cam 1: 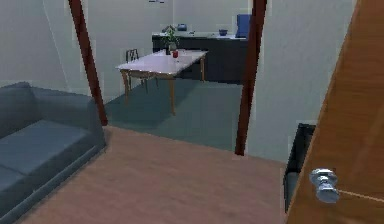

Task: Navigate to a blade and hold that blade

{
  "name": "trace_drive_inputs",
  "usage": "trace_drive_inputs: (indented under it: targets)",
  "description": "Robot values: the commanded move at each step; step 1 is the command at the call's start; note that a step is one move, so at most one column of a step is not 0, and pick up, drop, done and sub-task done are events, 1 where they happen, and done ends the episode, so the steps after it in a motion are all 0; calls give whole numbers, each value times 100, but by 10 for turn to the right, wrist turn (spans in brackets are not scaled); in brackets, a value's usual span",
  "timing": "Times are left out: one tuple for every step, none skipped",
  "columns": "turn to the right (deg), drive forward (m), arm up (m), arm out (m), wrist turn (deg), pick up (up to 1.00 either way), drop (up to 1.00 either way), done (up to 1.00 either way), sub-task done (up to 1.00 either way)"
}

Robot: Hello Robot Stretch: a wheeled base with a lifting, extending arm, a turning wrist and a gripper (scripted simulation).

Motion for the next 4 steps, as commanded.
trace_drive_inputs:
  targets:
    - [0, 100, 0, 0, 0, 0, 0, 0, 0]
    - [0, 100, 0, 0, 0, 0, 0, 0, 0]
    - [0, 35, 0, 0, 0, 0, 0, 0, 0]
    - [300, 0, 0, 0, 0, 0, 0, 0, 0]
